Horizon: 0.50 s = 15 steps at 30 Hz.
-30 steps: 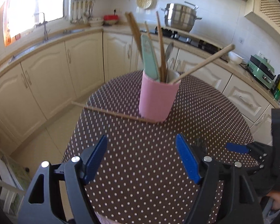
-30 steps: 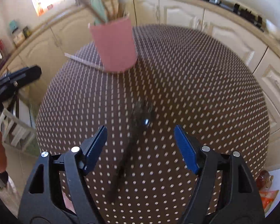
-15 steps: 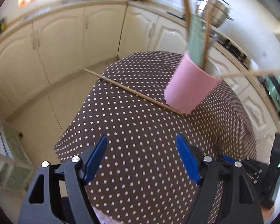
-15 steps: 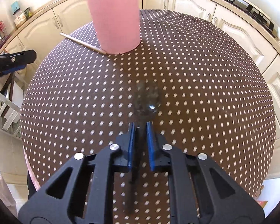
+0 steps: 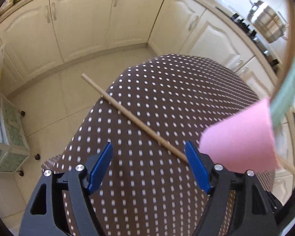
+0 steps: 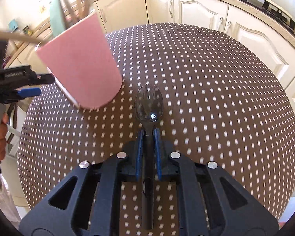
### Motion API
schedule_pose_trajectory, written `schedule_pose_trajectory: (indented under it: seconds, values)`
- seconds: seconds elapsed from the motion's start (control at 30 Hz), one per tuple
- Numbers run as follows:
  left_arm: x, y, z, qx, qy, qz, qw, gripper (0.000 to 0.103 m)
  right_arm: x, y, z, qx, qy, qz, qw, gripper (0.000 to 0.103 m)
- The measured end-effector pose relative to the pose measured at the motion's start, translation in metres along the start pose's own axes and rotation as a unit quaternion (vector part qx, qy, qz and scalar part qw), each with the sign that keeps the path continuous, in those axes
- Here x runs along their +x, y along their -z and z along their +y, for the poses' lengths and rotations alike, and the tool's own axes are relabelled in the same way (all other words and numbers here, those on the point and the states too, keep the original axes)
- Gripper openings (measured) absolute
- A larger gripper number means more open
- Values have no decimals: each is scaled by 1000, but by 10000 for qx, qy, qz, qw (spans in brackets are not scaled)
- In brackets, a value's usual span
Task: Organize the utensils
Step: 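Grasp the black spork with the right tool while the left tool grasps the chopstick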
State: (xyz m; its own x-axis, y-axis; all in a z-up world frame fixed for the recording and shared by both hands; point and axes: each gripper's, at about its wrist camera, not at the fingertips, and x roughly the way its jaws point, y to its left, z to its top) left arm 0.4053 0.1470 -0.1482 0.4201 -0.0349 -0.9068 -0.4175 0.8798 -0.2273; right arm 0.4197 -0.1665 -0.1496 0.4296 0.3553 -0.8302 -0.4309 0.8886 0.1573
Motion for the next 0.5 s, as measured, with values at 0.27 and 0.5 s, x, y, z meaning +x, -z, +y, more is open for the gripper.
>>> schedule_pose_trajectory:
  seconds: [0.27, 0.5]
  values:
    - [26, -19, -29, 651, -1025, -65, 9926, 66, 20, -21, -16, -1, -261, -15, 9997, 12]
    - [23, -15, -44, 1187, -984, -121, 9880, 21, 28, -29, -21, 27, -369, -16, 9993, 12]
